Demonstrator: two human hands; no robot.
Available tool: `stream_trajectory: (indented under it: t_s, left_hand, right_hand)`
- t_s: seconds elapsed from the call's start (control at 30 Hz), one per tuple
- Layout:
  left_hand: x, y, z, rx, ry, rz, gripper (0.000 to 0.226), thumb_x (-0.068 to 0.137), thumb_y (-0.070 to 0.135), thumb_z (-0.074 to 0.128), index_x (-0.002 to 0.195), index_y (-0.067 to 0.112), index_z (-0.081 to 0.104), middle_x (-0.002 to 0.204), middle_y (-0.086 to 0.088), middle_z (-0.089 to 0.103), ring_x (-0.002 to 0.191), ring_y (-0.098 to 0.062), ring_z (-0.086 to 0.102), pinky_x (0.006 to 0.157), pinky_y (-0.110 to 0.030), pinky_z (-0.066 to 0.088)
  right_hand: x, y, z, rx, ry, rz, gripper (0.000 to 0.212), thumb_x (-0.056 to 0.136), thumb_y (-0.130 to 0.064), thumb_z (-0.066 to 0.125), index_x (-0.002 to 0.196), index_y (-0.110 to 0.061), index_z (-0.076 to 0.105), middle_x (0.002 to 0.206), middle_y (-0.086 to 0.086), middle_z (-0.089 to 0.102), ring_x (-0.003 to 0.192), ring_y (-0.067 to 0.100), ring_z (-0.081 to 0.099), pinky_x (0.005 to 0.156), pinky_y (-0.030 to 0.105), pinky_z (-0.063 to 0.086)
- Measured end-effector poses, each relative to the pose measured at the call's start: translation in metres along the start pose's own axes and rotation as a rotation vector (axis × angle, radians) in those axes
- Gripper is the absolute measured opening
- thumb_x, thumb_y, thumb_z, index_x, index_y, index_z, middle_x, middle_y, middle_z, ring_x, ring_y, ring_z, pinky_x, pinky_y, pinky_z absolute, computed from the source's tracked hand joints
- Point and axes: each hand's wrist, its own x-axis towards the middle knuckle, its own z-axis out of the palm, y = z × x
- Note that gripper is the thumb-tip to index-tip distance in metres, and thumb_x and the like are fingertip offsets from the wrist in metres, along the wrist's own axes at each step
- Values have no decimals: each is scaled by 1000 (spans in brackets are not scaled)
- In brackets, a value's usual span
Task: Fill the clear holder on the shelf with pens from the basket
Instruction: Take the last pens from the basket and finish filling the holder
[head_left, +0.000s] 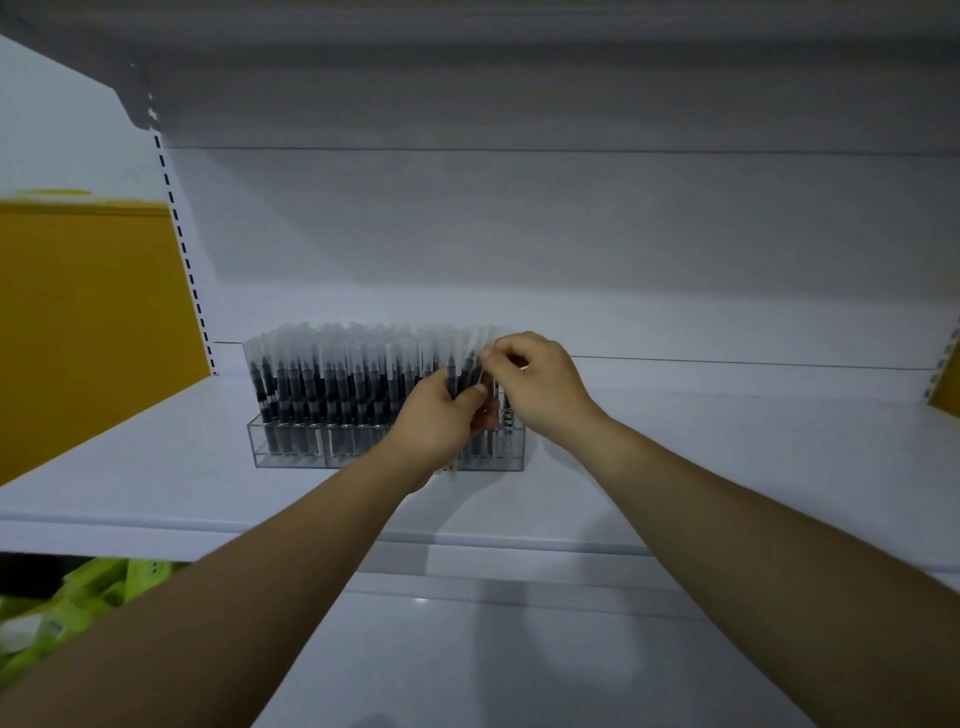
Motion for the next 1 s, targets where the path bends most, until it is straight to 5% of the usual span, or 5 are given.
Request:
stream_trajectory:
  t_s: [0.13, 0.27, 0.6, 1.0]
  left_hand:
    - [1, -5, -3, 34, 25, -47, 13, 101, 21, 47, 95, 21, 59, 98, -12, 67, 88, -26, 62, 85, -42, 52]
    - [-2, -9, -10, 13, 15, -93, 25, 100, 21, 47, 122, 13, 55, 115, -4, 62, 115, -27, 57, 104, -48, 42]
    - [1, -19, -13, 19, 0, -86, 15, 101, 21, 47, 113, 18, 55, 118, -5, 63, 113, -25, 58, 105, -48, 42]
    - [2, -21, -16, -19, -17, -80, 12, 100, 18, 47, 111, 19, 53, 115, -4, 63, 113, -20, 58, 107, -42, 41]
  right_hand:
    - [7, -1, -6, 123, 162, 48, 17, 97, -29, 50, 84, -19, 56, 79, -1, 61, 71, 15, 58, 66, 30, 50]
    - [17, 1, -18, 180, 290, 69, 14, 99, -30, 46, 86, -28, 51, 87, 4, 67, 83, 29, 66, 76, 50, 56]
    - [14, 19, -9, -51, 173, 28, 15, 99, -19, 43, 111, -15, 51, 83, 1, 62, 76, 25, 60, 69, 37, 50]
    - [19, 37, 9, -188, 116, 79, 10, 99, -19, 42, 95, -13, 50, 74, 10, 58, 63, 25, 50, 59, 36, 42]
